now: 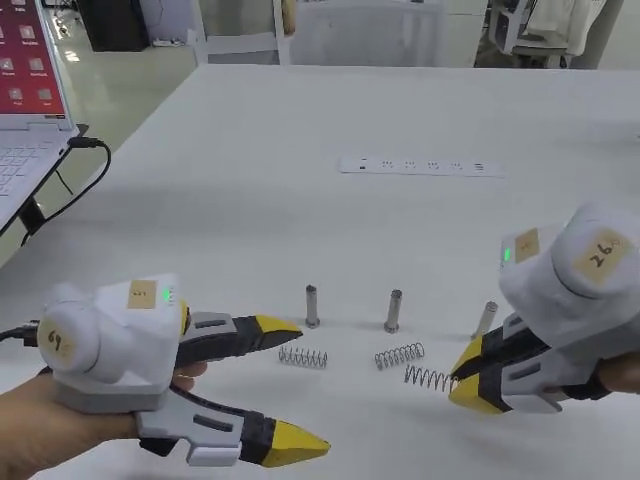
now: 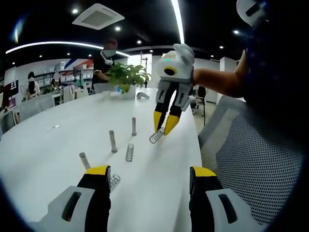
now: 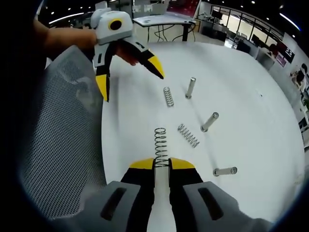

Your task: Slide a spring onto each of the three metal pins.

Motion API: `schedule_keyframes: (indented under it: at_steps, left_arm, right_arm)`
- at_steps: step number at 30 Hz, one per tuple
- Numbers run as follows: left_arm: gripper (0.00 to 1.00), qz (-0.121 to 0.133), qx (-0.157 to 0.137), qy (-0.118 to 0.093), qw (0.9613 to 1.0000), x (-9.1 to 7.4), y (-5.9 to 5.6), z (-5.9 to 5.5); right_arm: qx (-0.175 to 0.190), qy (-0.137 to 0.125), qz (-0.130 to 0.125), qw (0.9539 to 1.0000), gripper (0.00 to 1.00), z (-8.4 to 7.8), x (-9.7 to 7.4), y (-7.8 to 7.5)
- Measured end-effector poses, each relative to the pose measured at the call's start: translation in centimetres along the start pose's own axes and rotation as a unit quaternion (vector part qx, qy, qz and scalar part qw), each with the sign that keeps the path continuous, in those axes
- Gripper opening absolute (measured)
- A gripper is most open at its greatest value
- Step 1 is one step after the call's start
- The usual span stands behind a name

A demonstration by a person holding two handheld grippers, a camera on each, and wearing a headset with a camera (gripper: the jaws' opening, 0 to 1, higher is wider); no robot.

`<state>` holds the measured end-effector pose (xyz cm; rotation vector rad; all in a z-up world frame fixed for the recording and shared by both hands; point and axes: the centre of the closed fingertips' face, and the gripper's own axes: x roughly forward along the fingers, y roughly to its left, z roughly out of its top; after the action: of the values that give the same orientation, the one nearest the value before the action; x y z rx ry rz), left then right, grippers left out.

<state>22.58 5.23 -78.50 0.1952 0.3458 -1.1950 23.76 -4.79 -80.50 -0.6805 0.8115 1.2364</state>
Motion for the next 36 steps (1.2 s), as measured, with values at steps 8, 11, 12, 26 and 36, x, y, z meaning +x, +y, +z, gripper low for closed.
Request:
schedule_keyframes:
  at_steps: [8,11,12,26,36]
  left_arm:
    - [0.57,-0.004,0.006,0.0,1.0,0.1,-0.1,0.2]
    - [0.56,-0.005,0.009,-0.001,0.9999,0.2,-0.1,0.4]
    - [0.55,-0.006,0.01,-0.001,0.9999,0.2,-0.2,0.4]
    - [0.46,-0.015,0.024,0.0,0.9996,0.6,-0.5,0.8]
    - [0.43,-0.03,0.035,0.007,0.9989,1.3,-0.9,1.0]
  right_arm:
    - [-0.014,0.0,0.009,0.9999,0.08,0.6,0.1,0.5]
    - [-0.019,-0.001,0.013,0.9997,0.08,0.9,0.1,0.7]
    - [-0.02,-0.001,0.013,0.9997,0.08,1.0,0.2,0.7]
    - [-0.042,-0.003,0.025,0.9988,0.08,2.2,0.6,1.4]
    - [-0.053,-0.003,0.032,0.9981,0.08,2.6,0.9,1.7]
